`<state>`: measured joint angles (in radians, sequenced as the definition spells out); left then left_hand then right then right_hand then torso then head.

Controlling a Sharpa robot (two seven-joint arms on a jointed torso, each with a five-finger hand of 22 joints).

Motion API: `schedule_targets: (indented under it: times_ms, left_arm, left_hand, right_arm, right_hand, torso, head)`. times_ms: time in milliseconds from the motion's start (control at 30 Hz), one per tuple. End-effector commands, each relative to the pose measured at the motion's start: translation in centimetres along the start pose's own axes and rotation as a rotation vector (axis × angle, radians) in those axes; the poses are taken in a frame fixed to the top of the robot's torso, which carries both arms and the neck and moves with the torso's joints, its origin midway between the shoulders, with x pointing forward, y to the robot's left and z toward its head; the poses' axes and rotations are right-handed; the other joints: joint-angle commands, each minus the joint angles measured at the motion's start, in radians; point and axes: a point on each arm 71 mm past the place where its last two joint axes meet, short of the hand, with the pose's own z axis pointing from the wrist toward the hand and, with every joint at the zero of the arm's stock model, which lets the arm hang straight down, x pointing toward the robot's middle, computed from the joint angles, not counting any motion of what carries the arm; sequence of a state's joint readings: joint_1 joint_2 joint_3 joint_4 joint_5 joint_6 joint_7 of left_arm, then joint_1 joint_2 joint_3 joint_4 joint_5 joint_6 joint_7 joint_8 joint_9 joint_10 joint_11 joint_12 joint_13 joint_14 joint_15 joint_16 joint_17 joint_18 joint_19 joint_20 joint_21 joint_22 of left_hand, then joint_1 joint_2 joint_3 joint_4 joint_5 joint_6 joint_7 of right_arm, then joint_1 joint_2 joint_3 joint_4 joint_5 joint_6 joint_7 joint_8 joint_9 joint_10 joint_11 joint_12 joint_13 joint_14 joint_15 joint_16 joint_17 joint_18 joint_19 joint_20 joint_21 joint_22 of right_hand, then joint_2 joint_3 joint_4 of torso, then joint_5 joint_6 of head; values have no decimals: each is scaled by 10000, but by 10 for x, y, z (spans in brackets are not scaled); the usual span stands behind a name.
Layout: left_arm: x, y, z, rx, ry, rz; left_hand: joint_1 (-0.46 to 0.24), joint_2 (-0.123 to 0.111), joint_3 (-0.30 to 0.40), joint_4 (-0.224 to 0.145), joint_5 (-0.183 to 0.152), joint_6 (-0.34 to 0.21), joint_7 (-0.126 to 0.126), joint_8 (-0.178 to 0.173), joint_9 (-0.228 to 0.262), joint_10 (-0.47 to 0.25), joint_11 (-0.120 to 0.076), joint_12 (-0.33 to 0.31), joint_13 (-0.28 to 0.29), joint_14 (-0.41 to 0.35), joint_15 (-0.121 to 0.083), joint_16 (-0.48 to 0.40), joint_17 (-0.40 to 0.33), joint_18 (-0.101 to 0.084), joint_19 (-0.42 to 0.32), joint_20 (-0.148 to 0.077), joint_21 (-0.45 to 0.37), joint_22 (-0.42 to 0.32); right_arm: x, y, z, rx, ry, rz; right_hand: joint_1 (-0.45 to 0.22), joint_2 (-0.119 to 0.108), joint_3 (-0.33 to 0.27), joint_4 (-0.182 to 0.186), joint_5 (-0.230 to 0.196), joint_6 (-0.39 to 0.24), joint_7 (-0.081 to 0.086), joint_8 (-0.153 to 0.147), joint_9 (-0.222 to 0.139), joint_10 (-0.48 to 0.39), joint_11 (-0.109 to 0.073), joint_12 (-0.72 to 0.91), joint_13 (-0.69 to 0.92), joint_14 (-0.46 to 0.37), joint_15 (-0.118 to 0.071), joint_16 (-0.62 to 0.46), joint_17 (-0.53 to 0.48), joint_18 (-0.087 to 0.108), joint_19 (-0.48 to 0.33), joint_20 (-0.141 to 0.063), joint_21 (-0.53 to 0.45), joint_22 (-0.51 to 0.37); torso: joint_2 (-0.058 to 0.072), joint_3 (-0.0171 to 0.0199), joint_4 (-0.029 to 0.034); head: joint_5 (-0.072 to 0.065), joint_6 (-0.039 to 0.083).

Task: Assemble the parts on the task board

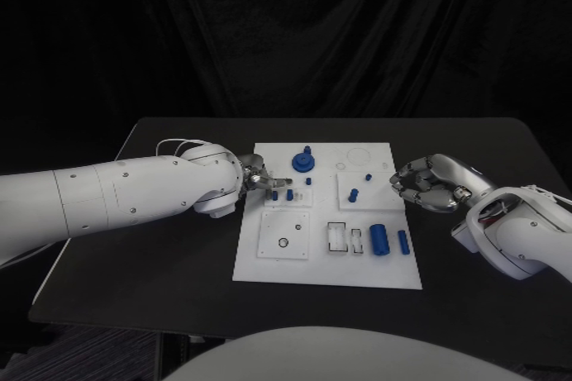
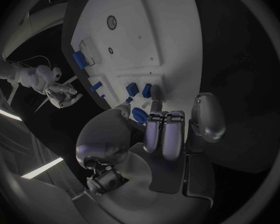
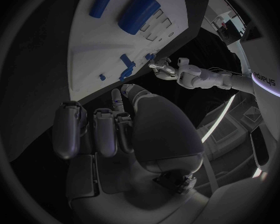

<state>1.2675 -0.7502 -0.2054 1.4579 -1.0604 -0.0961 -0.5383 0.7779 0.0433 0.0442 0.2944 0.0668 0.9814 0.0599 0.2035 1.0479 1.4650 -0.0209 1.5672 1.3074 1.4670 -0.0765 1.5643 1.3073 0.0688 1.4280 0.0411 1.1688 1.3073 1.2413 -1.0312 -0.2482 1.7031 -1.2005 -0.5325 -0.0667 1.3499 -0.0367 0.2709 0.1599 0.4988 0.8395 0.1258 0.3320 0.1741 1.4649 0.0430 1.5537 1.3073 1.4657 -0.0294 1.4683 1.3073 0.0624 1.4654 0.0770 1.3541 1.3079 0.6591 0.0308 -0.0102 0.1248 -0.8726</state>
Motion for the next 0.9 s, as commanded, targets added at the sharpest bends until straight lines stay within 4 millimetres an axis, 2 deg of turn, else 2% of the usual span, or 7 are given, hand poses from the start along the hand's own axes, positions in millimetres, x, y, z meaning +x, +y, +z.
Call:
schedule_targets:
  times_ms: [33, 467, 533, 600, 700, 767, 900]
  left_arm:
    - [4, 7, 2, -212, 147, -8]
    - [-21, 0, -9, 2415, -3104, -36]
    - [-25, -3, -14, 3151, -3747, -59]
    - [-28, -6, -18, 3844, -4254, -50]
    - [-32, -9, -23, 4597, -4660, 48]
    - [-38, -14, -26, 5397, -4967, 258]
    - [-43, -22, -26, 6290, -4810, 672]
  left_hand:
    - [-62, 210, -235, -6, 92, -22, -52, 178, 137, 1058, 35, 36, 2634, 1038, 50, 65, 2635, 135, -66, -8, -26, 1545]
    - [772, 831, -1515, -24, 261, -409, -157, 1457, 1351, 1058, -38, 36, 2634, 1038, 3, 65, 2635, 112, -62, -59, 101, 1584]
    - [1429, 828, -1716, -55, 683, -960, -20, 1573, 1542, 598, 110, -608, 2320, 1010, 143, 22, 2580, 210, -486, 48, -554, 1424]
    - [2512, 719, -1952, -39, 1352, -1598, 232, 1729, 1710, -997, 384, -2539, 1384, 195, 442, -875, 1456, 324, -1317, 274, -1424, 1223]
    - [3260, 710, -2062, -28, 1735, -2015, 421, 1820, 1768, -2783, 623, -4306, 542, -1068, 687, -1829, 279, 482, -2409, 438, -2613, 922]
    - [4630, 712, -2067, -33, 2202, -2861, 865, 1469, 1330, -7030, 1173, -7846, -1192, -5241, 1271, -4483, -2721, 572, -4663, 744, -4567, 437]
    - [5759, 742, -1877, -11, 2215, -3055, 1065, 1357, 880, -7926, 1468, -8680, -2035, -6519, 1556, -5066, -3664, 570, -5636, 895, -5030, 280]
  right_arm:
    - [0, -1, 0, 101, 51, -13]
    - [0, -1, -1, 74, 19, -15]
    - [0, -1, -1, 77, 13, -18]
    - [0, -2, -1, 80, 10, -21]
    - [0, -2, -1, 85, 8, -24]
    - [0, -2, 0, 88, 6, -27]
    - [0, -2, 0, 71, -15, -24]
  right_hand:
    - [-27, -25, 41, -3, 40, -55, 11, -41, 12, 570, 2, -32, 2068, 794, -26, -60, 1542, -41, 173, -41, -30, 1506]
    - [-27, -25, 41, -3, 40, -55, 11, -41, 12, 570, 2, -32, 2068, 794, -26, -60, 1542, -41, 173, -41, -30, 1506]
    - [-27, -25, 41, -3, 40, -55, 11, -41, 12, 570, 2, -32, 2068, 794, -26, -60, 1542, -41, 173, -41, -30, 1506]
    - [-27, -25, 41, -3, 40, -55, 11, -41, 12, 570, 2, -32, 2068, 794, -26, -60, 1542, -41, 173, -41, -30, 1506]
    - [-27, -25, 41, -3, 40, -55, 11, -41, 12, 570, 2, -32, 2068, 794, -26, -60, 1542, -41, 173, -41, -30, 1506]
    - [-27, -25, 41, -3, 40, -55, 11, -41, 12, 570, 2, -32, 2068, 794, -26, -60, 1542, -41, 173, -41, -30, 1506]
    - [-42, -28, 45, 5, 45, -60, 12, -42, 13, 570, 4, -32, 2068, 796, -24, -52, 1549, -42, 175, -40, -27, 1509]
  torso:
    - [9, -1, 4]
    - [-2, -2, 2]
    - [1, -3, 0]
    - [2, -2, 4]
    - [2, -2, 5]
    - [0, -5, 8]
    - [-1, -8, 9]
  head:
    - [-7, 0]
    - [11, 0]
    - [0, 0]
    - [-21, 0]
    - [-35, 0]
    - [-31, 0]
    - [-23, 0]
